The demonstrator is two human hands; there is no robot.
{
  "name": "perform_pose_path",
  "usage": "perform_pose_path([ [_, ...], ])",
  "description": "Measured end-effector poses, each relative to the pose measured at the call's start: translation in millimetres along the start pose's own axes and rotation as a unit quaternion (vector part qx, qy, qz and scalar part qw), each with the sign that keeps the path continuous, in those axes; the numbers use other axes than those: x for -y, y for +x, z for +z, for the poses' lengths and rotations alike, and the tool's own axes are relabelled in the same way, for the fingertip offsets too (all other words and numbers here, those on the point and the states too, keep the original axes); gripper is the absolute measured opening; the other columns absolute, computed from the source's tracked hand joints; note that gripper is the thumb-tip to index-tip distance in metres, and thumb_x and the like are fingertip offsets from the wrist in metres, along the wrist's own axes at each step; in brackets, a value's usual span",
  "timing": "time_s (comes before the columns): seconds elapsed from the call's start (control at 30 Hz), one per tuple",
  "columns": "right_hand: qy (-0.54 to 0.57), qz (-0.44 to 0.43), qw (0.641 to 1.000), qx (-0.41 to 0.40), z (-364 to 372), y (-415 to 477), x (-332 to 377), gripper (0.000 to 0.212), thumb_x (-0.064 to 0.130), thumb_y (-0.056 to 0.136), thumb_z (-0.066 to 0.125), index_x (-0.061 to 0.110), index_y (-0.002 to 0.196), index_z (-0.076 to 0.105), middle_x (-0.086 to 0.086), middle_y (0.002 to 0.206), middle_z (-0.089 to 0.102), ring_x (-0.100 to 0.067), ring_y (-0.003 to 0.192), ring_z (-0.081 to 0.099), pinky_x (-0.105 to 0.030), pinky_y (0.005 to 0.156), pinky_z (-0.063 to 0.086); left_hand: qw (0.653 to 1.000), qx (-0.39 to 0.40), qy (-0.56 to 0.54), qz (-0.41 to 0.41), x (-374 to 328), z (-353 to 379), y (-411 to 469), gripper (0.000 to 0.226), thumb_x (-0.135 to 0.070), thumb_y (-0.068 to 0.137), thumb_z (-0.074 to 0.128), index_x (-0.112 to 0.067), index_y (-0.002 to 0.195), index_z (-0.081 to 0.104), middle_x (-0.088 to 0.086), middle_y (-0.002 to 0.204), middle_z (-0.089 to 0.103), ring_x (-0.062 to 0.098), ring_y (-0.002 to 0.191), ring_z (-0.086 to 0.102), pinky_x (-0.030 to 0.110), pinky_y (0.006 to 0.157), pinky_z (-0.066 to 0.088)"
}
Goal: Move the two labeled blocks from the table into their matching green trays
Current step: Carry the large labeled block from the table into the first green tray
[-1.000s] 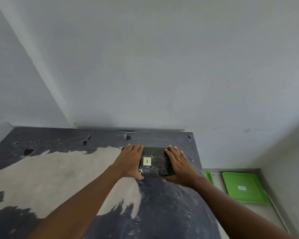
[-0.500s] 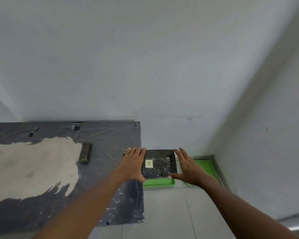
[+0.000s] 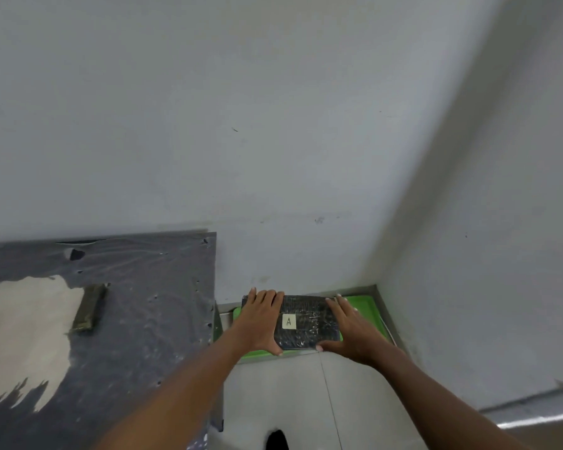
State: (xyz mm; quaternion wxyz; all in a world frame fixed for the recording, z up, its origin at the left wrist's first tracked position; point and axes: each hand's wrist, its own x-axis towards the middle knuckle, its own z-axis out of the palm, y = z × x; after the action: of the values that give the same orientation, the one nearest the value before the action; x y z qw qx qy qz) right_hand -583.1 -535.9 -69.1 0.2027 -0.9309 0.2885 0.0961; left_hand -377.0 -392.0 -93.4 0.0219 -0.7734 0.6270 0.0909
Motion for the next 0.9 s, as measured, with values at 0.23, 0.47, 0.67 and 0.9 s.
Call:
perform_pose_path([
  [0.23, -0.033, -0.007, 0.999, 0.035, 7.2, 63.6, -41.3, 0.111, 0.067, 0.077, 0.065, 0.018, 0.154, 0.000, -0.016, 0.163, -0.001, -0.033, 0.150, 0.005, -0.045, 0.121, 0.008, 0.998, 0.027, -0.048, -0.043, 8.9, 31.4, 54.5, 0.131, -0.070, 0.056, 0.076, -0.006, 0.154, 0.016, 0.011, 0.150, 0.033, 0.031, 0.141, 0.031, 0.056, 0.125, 0.008],
  [0.47, -0.037, -0.046, 0.997, 0.055, 35.8, 113.0, -67.6, 0.107, 0.070, 0.080, 0.056, 0.017, 0.154, 0.000, -0.015, 0.163, 0.000, -0.033, 0.150, 0.006, -0.048, 0.122, 0.011, 0.992, 0.058, -0.070, -0.084, 22.5, 66.7, 90.6, 0.132, -0.068, 0.058, 0.078, -0.006, 0.155, 0.013, 0.012, 0.153, 0.030, 0.031, 0.144, 0.028, 0.055, 0.126, 0.007],
  [0.67, -0.025, -0.067, 0.997, 0.039, 69.6, 146.8, -105.4, 0.100, 0.075, 0.083, 0.044, 0.017, 0.154, 0.003, -0.011, 0.163, 0.007, -0.030, 0.150, 0.007, -0.046, 0.123, 0.010, 0.990, 0.062, -0.083, -0.094, 23.0, 110.6, 117.1, 0.130, -0.064, 0.059, 0.081, -0.007, 0.155, 0.013, 0.009, 0.152, 0.030, 0.028, 0.143, 0.027, 0.050, 0.127, 0.005],
  [0.9, 0.012, -0.065, 0.998, 0.001, 157.9, 196.3, -165.2, 0.091, 0.080, 0.084, 0.028, 0.021, 0.151, 0.010, -0.011, 0.161, 0.019, -0.026, 0.149, 0.013, -0.045, 0.122, 0.015, 0.985, 0.071, -0.101, -0.122, 30.7, 222.6, 160.4, 0.133, -0.057, 0.060, 0.084, -0.008, 0.156, 0.006, 0.010, 0.158, 0.022, 0.027, 0.148, 0.019, 0.049, 0.127, 0.005],
])
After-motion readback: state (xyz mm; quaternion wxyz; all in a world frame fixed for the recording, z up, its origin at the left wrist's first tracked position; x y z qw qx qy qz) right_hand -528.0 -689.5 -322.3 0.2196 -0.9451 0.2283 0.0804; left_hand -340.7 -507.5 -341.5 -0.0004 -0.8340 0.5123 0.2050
